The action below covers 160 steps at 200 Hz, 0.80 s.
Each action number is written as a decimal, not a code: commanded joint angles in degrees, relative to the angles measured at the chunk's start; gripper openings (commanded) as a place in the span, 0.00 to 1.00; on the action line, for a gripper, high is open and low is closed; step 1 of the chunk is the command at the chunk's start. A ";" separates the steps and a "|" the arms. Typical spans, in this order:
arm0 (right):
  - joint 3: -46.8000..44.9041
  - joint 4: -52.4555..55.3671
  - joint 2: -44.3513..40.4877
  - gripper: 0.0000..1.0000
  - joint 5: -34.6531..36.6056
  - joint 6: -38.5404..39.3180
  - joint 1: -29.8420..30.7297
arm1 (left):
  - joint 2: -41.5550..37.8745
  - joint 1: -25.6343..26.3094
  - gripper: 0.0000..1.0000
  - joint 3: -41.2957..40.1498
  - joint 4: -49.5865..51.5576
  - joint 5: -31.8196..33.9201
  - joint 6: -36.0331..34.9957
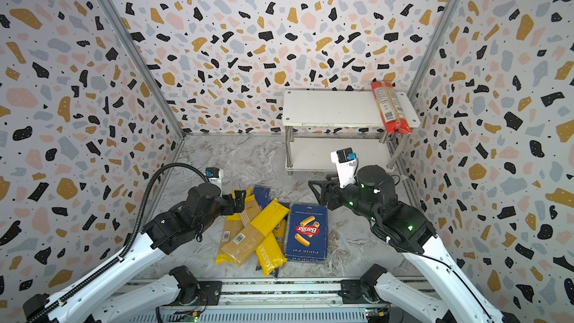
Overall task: Arrange pasta packages on shelves
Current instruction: Pick up the pasta bag from the pasta bags.
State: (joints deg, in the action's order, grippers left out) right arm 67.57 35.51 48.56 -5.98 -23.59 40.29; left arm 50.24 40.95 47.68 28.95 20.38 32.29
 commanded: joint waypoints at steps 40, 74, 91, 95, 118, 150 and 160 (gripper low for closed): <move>-10.60 -0.83 1.20 0.75 -1.91 -2.68 3.50 | 5.91 0.18 1.00 -4.19 -2.37 -6.42 -0.27; -13.27 -1.54 2.51 0.76 -1.20 -3.39 3.56 | 14.00 0.44 1.00 -0.91 3.27 -9.33 -4.31; -14.45 -1.54 2.41 0.77 0.42 -3.55 3.56 | 14.33 0.61 0.99 -0.51 4.67 -10.12 -5.27; -14.73 -1.27 2.34 0.77 0.83 -3.56 3.56 | 14.35 0.62 0.99 -0.49 4.90 -10.78 -5.54; -15.08 -0.44 2.25 0.83 2.68 -3.15 3.51 | 14.43 0.65 0.99 -0.31 6.24 -16.19 -7.22; -15.69 -0.52 1.58 0.87 3.41 -2.49 3.40 | 14.36 1.98 1.00 -0.15 8.42 -19.68 -9.62; -15.88 -0.51 1.54 0.87 3.28 -2.22 3.29 | 14.66 3.06 0.99 0.13 9.53 -19.30 -10.31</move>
State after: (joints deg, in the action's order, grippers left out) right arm 52.01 34.70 51.24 -4.14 -26.65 43.62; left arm 65.17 42.13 45.89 34.89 4.21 25.36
